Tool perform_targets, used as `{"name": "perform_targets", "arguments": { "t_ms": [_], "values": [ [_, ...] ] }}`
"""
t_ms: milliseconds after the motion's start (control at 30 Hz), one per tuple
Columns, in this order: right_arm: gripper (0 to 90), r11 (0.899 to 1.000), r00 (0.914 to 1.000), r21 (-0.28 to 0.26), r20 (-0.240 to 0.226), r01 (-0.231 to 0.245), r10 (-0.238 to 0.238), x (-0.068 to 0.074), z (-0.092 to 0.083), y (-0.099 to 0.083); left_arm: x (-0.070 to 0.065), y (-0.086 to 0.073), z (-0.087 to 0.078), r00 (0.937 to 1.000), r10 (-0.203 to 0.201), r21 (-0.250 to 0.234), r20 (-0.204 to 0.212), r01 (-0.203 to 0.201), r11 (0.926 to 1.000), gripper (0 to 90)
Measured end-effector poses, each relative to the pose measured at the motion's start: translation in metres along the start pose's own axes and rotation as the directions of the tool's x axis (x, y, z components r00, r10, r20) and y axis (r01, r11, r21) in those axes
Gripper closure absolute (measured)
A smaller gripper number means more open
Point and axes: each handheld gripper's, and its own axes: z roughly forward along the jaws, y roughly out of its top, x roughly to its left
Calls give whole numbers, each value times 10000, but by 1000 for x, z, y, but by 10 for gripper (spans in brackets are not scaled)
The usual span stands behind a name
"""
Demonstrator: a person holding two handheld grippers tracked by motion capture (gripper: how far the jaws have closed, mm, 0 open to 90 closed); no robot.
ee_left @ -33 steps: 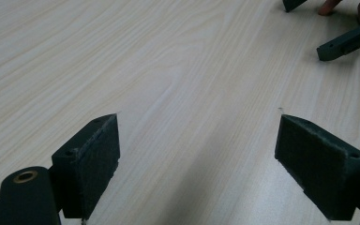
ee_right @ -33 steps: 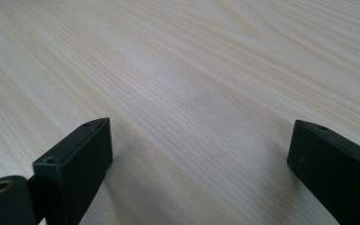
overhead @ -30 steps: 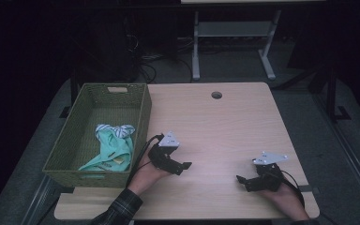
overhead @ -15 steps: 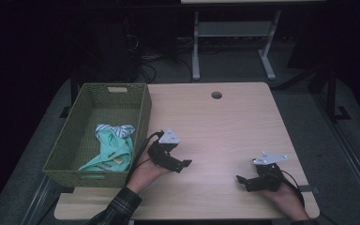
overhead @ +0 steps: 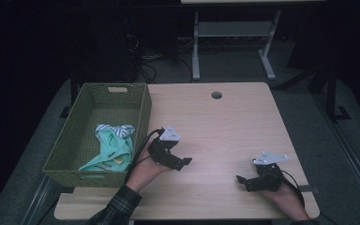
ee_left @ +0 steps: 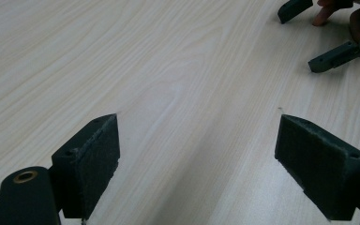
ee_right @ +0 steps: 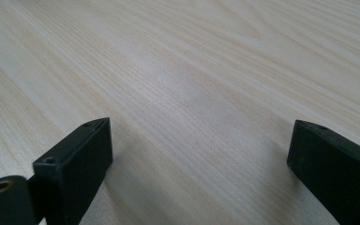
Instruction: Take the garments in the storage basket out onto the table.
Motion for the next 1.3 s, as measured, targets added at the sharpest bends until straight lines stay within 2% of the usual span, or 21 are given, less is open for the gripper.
{"name": "perform_targets", "arguments": {
  "t_ms": [300, 367, 800, 1000, 1100, 1300],
  "values": [
    [65, 10000, 10000, -1, 2, 0, 0, 0, 0, 0, 3, 5, -6, 10000, -79, -120, -45, 79, 9999, 136],
    [65, 10000, 10000, -2, 2, 3, -3, 0, 0, 0, 4, 7, -8, 10000, 60, -59, -47, -61, 10000, 137],
    [65, 10000, 10000, -2, 3, 8, -8, 0, 0, 0, 9, 13, -12, 10000, 10, -40, 37, -10, 10000, 138],
    [65, 10000, 10000, -10, 3, 11, -11, 0, 0, 0, 14, 19, -21, 10000, -64, -210, 9, 64, 9998, 138],
    [65, 10000, 10000, -3, 8, 11, -11, 0, 0, 0, 20, 23, -31, 10000, -31, -373, -63, 29, 9993, 138],
    [65, 10000, 10000, -2, 7, 12, -12, 0, 0, 0, 26, 22, -38, 9998, -175, -459, -134, 168, 9988, 138]
  ]
}}
